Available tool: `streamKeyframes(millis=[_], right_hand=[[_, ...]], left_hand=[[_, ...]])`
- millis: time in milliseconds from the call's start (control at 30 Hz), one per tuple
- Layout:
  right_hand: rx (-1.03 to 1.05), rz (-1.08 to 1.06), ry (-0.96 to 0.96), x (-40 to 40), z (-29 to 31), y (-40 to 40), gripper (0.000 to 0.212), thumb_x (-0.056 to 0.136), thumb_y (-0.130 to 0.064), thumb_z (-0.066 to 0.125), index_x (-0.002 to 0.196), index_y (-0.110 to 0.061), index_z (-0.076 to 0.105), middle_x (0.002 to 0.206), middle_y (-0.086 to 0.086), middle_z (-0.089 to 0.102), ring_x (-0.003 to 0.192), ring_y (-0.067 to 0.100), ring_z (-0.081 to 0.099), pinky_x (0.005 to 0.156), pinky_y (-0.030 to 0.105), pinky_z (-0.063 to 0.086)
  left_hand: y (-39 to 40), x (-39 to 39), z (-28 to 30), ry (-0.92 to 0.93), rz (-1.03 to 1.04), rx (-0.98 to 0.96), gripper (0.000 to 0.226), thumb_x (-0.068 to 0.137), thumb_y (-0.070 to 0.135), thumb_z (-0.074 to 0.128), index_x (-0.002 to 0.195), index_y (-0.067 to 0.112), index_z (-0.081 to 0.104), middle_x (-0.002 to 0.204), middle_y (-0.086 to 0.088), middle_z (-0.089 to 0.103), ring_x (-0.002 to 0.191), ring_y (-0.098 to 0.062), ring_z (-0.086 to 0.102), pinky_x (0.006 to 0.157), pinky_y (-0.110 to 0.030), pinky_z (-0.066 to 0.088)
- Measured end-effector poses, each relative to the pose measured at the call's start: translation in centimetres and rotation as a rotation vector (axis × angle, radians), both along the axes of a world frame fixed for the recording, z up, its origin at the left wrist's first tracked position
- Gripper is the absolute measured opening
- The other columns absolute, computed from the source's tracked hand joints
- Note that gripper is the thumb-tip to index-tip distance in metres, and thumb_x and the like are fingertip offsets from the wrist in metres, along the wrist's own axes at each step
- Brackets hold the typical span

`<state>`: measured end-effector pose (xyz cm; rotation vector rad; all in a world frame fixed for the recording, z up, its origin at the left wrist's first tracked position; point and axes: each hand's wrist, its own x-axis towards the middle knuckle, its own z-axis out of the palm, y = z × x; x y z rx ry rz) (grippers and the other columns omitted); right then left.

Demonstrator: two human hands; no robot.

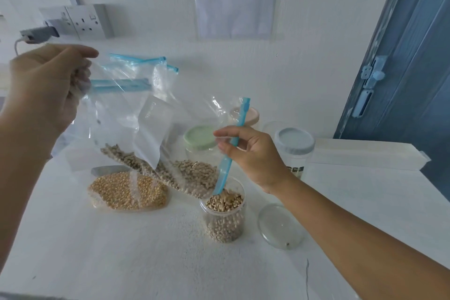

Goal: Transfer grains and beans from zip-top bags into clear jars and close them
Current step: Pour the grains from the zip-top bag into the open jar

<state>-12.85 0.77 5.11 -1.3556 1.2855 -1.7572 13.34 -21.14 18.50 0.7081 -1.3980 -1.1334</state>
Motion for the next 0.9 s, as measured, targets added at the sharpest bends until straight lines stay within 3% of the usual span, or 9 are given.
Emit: streamKeyframes(millis=[233,400,633,900], right_hand=[[0.000,-0.031,-0.033,0.0,0.6,-0.5,0.024,0.101,0.003,0.060,0.106,-0.013,0.077,0.109,0.015,0.075,0.105,0.021,0.076,0.097,0.047,0.060],[-0.016,-0.059,-0.014,0.0,1.5,-0.8,0.026,0.102,0.001,0.060,0.106,-0.017,0.078,0.099,0.007,0.078,0.102,0.021,0.076,0.096,0.048,0.060],[-0.035,-0.078,0.008,-0.2,0.5,-0.4,0.022,0.102,0.003,0.058,0.109,-0.007,0.077,0.106,0.009,0.076,0.101,0.017,0.076,0.091,0.031,0.060],[-0.084,-0.070,0.058,-0.6,-0.2,-0.4,0.029,0.104,0.006,0.052,0.106,-0.007,0.078,0.112,0.003,0.073,0.105,0.020,0.073,0.091,0.031,0.060]], left_hand=[[-0.5,-0.2,0.8,0.042,-0.010,0.008,0.016,0.082,0.014,0.064,0.082,0.024,0.076,0.061,0.009,0.054,0.055,-0.001,0.045,0.049,-0.012,0.032],[-1.0,-0.3,1.6,0.009,-0.010,-0.007,0.017,0.085,0.012,0.061,0.085,0.023,0.074,0.059,0.011,0.053,0.050,0.000,0.043,0.045,-0.011,0.029],[-0.7,-1.0,1.4,0.031,-0.017,-0.003,0.018,0.087,0.008,0.063,0.082,0.020,0.076,0.060,0.007,0.055,0.054,-0.001,0.046,0.048,-0.012,0.034],[0.1,-1.9,1.9,0.010,-0.006,-0.013,0.019,0.088,0.009,0.064,0.083,0.022,0.078,0.061,0.008,0.056,0.052,0.000,0.046,0.044,-0.010,0.033]])
